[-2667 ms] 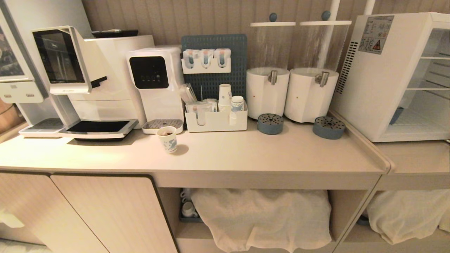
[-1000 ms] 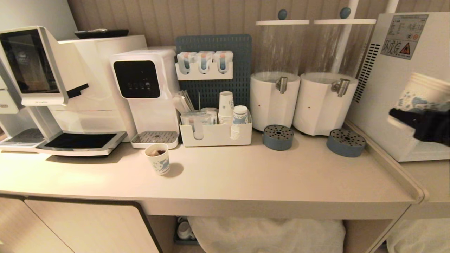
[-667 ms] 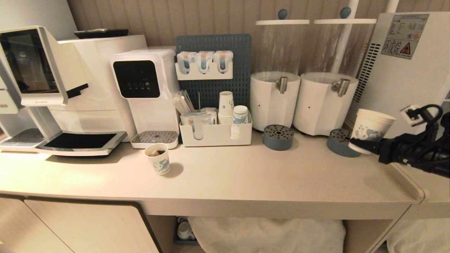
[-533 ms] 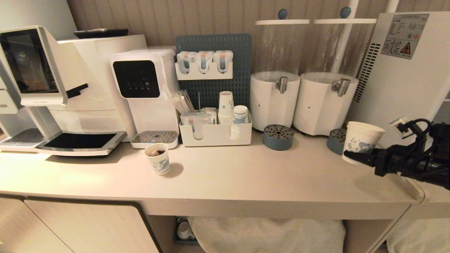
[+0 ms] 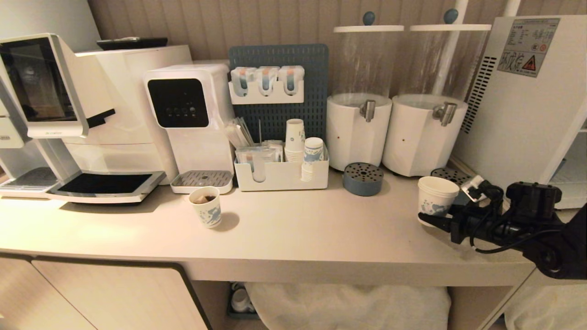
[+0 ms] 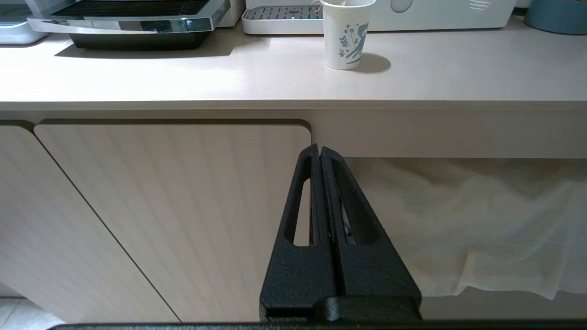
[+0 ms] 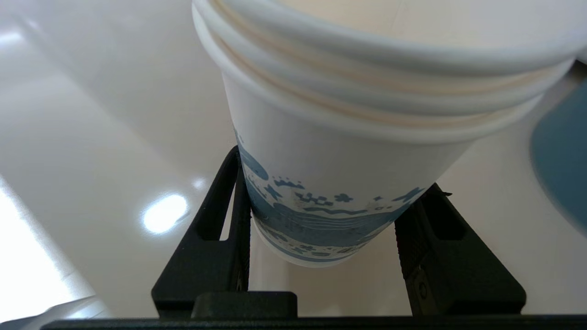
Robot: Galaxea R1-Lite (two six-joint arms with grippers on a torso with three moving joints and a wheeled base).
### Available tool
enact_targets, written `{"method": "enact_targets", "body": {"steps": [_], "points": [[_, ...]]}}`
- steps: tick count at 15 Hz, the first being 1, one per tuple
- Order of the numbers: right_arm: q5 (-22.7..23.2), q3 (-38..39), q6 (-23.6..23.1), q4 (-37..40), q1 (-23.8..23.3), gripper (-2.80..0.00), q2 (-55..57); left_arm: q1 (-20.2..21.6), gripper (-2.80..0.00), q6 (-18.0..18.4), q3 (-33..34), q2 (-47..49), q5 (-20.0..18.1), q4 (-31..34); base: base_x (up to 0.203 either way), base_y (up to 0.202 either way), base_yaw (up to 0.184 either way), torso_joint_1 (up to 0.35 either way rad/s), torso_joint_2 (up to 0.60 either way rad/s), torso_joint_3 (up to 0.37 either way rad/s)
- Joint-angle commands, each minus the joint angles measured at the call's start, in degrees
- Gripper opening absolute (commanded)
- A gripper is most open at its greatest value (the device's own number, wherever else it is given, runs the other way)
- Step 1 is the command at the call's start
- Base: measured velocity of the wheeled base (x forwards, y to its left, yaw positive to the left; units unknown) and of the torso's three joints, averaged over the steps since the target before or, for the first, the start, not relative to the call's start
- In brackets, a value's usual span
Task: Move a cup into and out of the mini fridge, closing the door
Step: Place the paper cup on the table
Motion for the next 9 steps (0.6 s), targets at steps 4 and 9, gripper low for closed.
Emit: {"method": "enact_targets", "body": {"steps": [4,9], "points": [[-1.6,-11.4,-0.5,0.7,0.9,-2.8,9.9,0.0,-2.8,0.0,0.2,-0.1,0.0,-0.1,0.0,0.0,0.0,0.0,0.0,0.0],[-10.0,-26.4,-0.3,6.2,1.0,-2.8,19.0,0.0,-2.8,0.0,0.2,-0.1,0.0,-0.1,0.0,0.0,0.0,0.0,0.0,0.0]]}}
